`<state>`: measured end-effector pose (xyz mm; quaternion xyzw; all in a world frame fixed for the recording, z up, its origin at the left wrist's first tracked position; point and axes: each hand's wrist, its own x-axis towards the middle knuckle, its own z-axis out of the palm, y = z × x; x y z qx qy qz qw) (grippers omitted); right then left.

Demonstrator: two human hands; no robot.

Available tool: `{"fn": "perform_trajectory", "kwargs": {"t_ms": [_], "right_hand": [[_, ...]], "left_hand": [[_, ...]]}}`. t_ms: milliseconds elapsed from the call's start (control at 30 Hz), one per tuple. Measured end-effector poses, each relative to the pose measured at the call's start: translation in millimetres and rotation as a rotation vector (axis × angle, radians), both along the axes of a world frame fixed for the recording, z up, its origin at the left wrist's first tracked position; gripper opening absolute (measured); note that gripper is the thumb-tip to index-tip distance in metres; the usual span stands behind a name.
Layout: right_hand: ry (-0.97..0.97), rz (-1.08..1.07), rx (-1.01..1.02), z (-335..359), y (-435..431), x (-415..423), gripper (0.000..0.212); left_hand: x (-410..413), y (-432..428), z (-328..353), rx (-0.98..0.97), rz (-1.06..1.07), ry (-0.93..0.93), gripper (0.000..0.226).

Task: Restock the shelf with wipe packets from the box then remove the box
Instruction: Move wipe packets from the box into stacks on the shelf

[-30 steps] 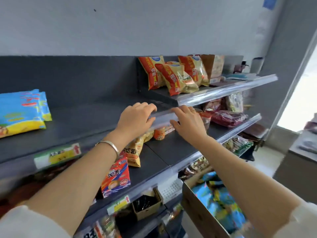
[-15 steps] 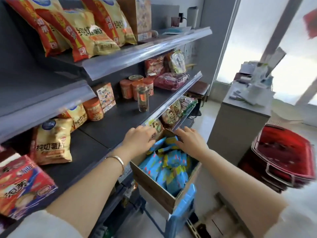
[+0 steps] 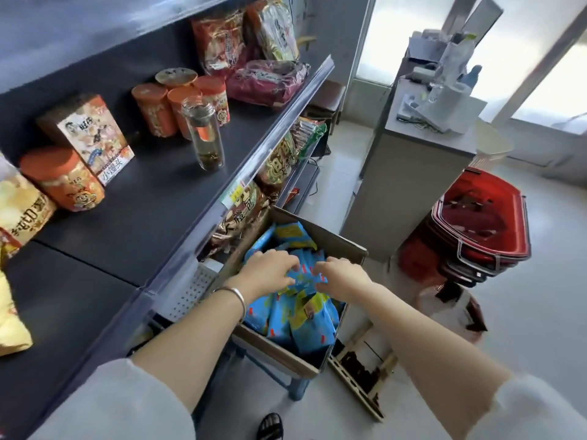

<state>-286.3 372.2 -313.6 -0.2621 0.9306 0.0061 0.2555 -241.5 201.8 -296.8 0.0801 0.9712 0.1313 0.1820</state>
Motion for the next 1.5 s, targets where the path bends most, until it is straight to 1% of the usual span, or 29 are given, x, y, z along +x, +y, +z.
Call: {"fn": "perform_trajectory", "kwargs": {"t_ms": [67, 267, 333, 433, 500, 600, 633, 700, 800, 867, 967, 1067, 1133, 1167, 1200, 1233, 1267, 1333, 1367, 1400, 1433, 1467, 1500], "right_hand": [[-0.018, -0.029, 0.000, -9, 3, -3, 0.038], [-0.053, -0.078, -0.012, -25, 8, -14, 0.040], [-0.062, -0.075, -0.022, -28, 10, -15, 0.041], [-0.056, -0.075, -0.041, -32, 14, -15, 0.035], [-0.052, -0.087, -0.057, -33, 18, -14, 0.032], [-0.074, -0.114, -0.088, -33, 24, -15, 0.032], [-0.086, -0.127, -0.106, -31, 25, -15, 0.033], [-0.113, -0.135, -0.155, -29, 25, -17, 0.035], [-0.208, -0.191, -0.290, -22, 18, -20, 0.043], [-0.329, -0.335, -0.458, -16, 11, -23, 0.042], [-0.568, -0.540, -0.674, -6, 4, -26, 0.042], [-0.672, -0.542, -0.713, -2, 2, -24, 0.037], [-0.676, -0.505, -0.689, -3, 1, -23, 0.026], [-0.653, -0.494, -0.672, -4, 0, -22, 0.020], [-0.616, -0.488, -0.657, -4, -1, -22, 0.016], [-0.567, -0.475, -0.641, -5, -3, -23, 0.014], [-0.514, -0.445, -0.617, -5, -4, -24, 0.015], [-0.400, -0.339, -0.527, 0, -8, -26, 0.014], [-0.358, -0.283, -0.476, 2, -9, -27, 0.009], [-0.323, -0.225, -0.429, 4, -11, -27, 0.012], [-0.286, -0.171, -0.379, 6, -13, -27, 0.021], [-0.252, -0.133, -0.334, 7, -15, -26, 0.024], [-0.222, -0.105, -0.298, 7, -16, -26, 0.020]], "left_hand": [[-4, 9, -16, 0.021, -0.047, -0.077, 0.033], [-9, 28, -48, 0.069, -0.105, -0.155, 0.035], [-8, 32, -57, 0.104, -0.079, -0.182, 0.035], [-6, 38, -66, 0.177, 0.008, -0.219, 0.031], [-5, 40, -68, 0.250, 0.065, -0.218, 0.022], [1, 36, -66, 0.391, 0.085, -0.231, 0.004], [2, 32, -65, 0.428, 0.105, -0.239, 0.011], [2, 23, -60, 0.520, 0.206, -0.225, 0.021], [-2, 6, -46, 0.710, 0.479, -0.118, 0.024], [-5, -6, -39, 0.850, 0.639, -0.094, 0.023], [-6, -15, -34, 1.012, 0.791, -0.070, 0.022], [-9, -16, -30, 1.191, 1.001, 0.007, 0.022], [-11, -15, -27, 1.302, 1.101, 0.042, 0.022], [-12, -15, -27, 1.322, 1.125, 0.051, 0.022], [-12, -15, -26, 1.322, 1.134, 0.056, 0.023], [-12, -15, -27, 1.282, 1.125, 0.063, 0.023], [-13, -16, -26, 1.201, 1.096, 0.084, 0.022], [-13, -20, -25, 0.901, 0.937, 0.172, 0.031], [-13, -23, -25, 0.734, 0.806, 0.211, 0.039], [-13, -24, -24, 0.581, 0.665, 0.222, 0.045], [-12, -24, -20, 0.441, 0.534, 0.206, 0.047], [-10, -22, -17, 0.317, 0.424, 0.179, 0.045], [-9, -20, -15, 0.204, 0.340, 0.136, 0.039]]}}
